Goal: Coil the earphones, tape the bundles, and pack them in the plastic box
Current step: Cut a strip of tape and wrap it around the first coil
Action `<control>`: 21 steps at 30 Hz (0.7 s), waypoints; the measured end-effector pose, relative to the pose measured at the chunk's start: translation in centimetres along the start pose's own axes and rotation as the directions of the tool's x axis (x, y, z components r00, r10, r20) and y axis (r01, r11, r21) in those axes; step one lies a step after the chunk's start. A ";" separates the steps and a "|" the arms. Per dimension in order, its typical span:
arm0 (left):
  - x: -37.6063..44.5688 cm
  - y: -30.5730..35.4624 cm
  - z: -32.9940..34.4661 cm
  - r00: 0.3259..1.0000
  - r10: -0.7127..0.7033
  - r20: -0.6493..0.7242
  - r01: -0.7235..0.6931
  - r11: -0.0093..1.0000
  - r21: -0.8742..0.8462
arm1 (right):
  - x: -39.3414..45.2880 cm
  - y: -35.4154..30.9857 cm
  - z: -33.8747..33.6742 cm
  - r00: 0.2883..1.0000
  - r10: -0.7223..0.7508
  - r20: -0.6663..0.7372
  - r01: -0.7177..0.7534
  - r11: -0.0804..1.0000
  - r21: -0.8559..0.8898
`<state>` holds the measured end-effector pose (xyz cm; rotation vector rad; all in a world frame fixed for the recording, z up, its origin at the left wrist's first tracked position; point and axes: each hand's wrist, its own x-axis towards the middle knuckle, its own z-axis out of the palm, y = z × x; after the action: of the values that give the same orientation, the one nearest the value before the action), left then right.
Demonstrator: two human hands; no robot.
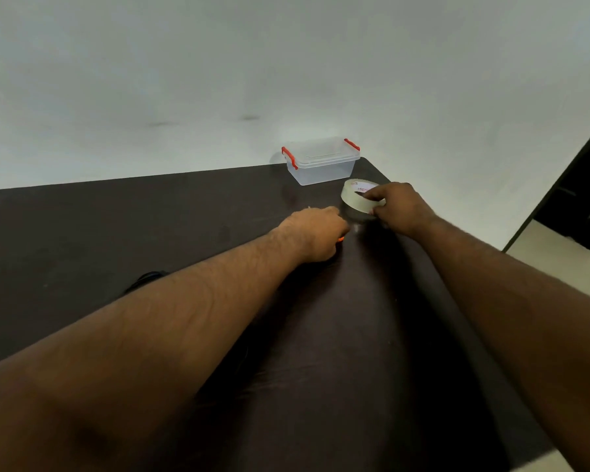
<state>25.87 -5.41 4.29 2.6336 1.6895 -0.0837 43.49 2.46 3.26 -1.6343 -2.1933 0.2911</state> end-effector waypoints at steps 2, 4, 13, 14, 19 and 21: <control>-0.8 0.5 -0.6 1.000 -0.011 0.022 0.011 1.000 0.020 | -1.5 -1.5 -0.4 0.999 -0.026 -0.021 0.027 0.999 0.039; -2.2 0.7 -1.0 0.999 -0.009 0.037 0.007 0.999 0.036 | -3.2 -3.2 -1.1 0.998 -0.057 -0.030 0.059 0.997 0.055; -11.6 -1.8 -0.4 0.944 -0.205 -0.257 0.183 0.977 -0.108 | -9.6 -11.6 -4.3 0.984 -0.163 -0.073 0.175 0.961 0.216; -13.5 -2.4 -0.6 0.921 -0.231 -0.313 0.209 0.973 -0.103 | -10.3 -12.5 -4.5 0.981 -0.178 -0.072 0.190 0.953 0.234; -25.7 -5.8 1.3 0.827 -0.319 -0.464 0.339 0.940 -0.042 | -12.7 -17.4 -3.4 0.967 -0.246 -0.064 0.254 0.913 0.320; -30.0 -7.0 3.0 0.816 -0.377 -0.438 0.411 0.912 -0.020 | -13.6 -19.5 -2.3 0.963 -0.262 -0.057 0.265 0.902 0.339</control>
<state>6.93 -29.80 3.01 2.4252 2.3994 0.4860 30.74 -16.46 10.40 -1.1344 -2.1735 0.5514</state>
